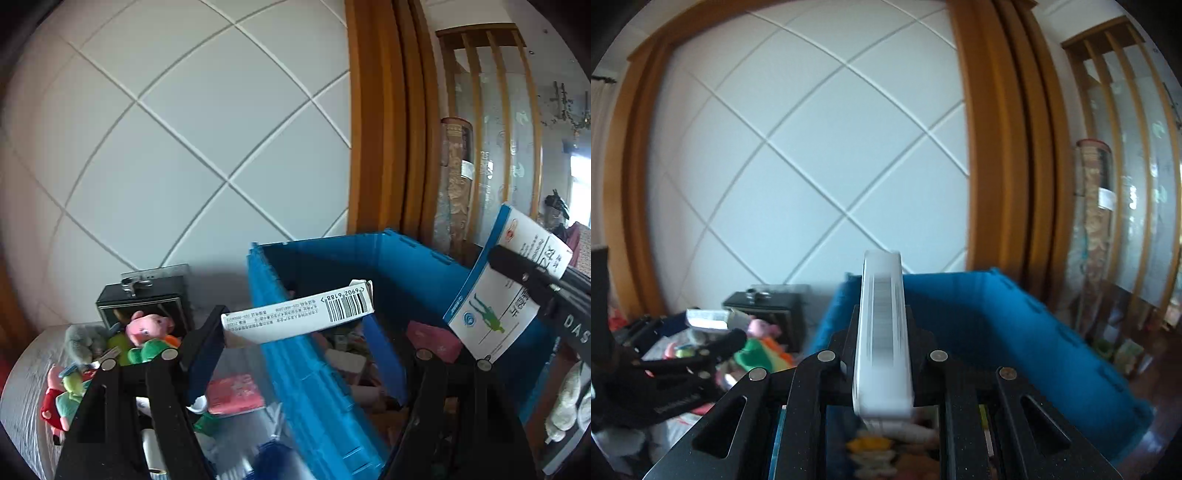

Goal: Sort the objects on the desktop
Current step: 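Lift both boxes and carry them over the crate, then open both tools to drop the two boxes into the crate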

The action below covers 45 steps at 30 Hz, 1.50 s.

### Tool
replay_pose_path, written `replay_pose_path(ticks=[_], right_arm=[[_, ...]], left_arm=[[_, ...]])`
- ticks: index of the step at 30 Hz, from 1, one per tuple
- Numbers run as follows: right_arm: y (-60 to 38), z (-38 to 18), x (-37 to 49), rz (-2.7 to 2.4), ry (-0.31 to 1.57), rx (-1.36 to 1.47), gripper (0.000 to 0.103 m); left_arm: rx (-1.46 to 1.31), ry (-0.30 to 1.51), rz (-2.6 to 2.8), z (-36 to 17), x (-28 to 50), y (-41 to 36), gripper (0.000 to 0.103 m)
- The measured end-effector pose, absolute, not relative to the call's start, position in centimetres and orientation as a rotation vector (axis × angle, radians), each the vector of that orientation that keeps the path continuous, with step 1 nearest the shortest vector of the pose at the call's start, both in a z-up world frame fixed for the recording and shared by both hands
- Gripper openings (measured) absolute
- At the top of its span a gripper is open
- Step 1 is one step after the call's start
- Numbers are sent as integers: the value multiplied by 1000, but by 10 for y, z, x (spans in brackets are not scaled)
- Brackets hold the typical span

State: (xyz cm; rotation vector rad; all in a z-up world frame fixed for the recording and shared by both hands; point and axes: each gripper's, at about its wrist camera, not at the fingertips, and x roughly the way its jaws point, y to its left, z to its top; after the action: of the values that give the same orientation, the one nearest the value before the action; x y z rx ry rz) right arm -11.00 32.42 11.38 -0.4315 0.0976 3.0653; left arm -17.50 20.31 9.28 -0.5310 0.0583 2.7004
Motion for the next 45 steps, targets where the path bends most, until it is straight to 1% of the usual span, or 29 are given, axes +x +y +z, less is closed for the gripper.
replay_pose_path(ticks=[5, 9, 12, 16, 22, 24, 25, 27, 29, 30, 33, 35, 39, 40, 41, 42, 44, 45], right_arm=[[384, 111, -127, 3019, 110, -562, 17], [414, 92, -141, 3023, 147, -699, 17], [434, 82, -156, 3008, 138, -775, 17], [454, 74, -188, 2995, 126, -887, 17], [460, 62, -234, 2946, 56, -977, 17], [463, 57, -246, 2948, 66, -991, 17], [465, 55, -250, 2946, 79, -999, 18], [466, 54, -256, 2936, 69, -1011, 28], [466, 54, -256, 2933, 61, -1010, 66], [467, 54, -257, 2931, 52, -1006, 71], [469, 57, -255, 2928, 41, -996, 72], [472, 58, -254, 2928, 44, -992, 79], [477, 62, -248, 2911, 44, -996, 83], [477, 62, -244, 2908, 47, -1001, 90], [477, 63, -240, 2913, 50, -1001, 94], [478, 64, -236, 2917, 49, -997, 96], [477, 67, -224, 2920, 45, -986, 102], [477, 68, -217, 2930, 51, -976, 102]], left_arm=[[-666, 64, 2578, 103, -195, 272, 73], [-828, 124, 2533, 88, -217, 320, 73], [-925, 164, 2518, 73, -232, 347, 73], [-1036, 178, 2509, 59, -257, 370, 73], [-1112, 210, 2545, 51, -279, 387, 75], [-1123, 223, 2565, 50, -282, 390, 79], [-1127, 224, 2572, 49, -284, 390, 79], [-1140, 225, 2585, 47, -288, 390, 79], [-1158, 232, 2587, 44, -293, 391, 79], [-1163, 234, 2585, 43, -294, 391, 79], [-1175, 242, 2579, 40, -294, 392, 79], [-1172, 239, 2576, 41, -293, 391, 79], [-1162, 234, 2574, 45, -287, 387, 79], [-1160, 229, 2572, 47, -284, 385, 79], [-1156, 222, 2567, 49, -280, 383, 79], [-1147, 211, 2564, 52, -276, 380, 79], [-1117, 185, 2565, 58, -264, 371, 79], [-1098, 174, 2569, 61, -257, 367, 79]])
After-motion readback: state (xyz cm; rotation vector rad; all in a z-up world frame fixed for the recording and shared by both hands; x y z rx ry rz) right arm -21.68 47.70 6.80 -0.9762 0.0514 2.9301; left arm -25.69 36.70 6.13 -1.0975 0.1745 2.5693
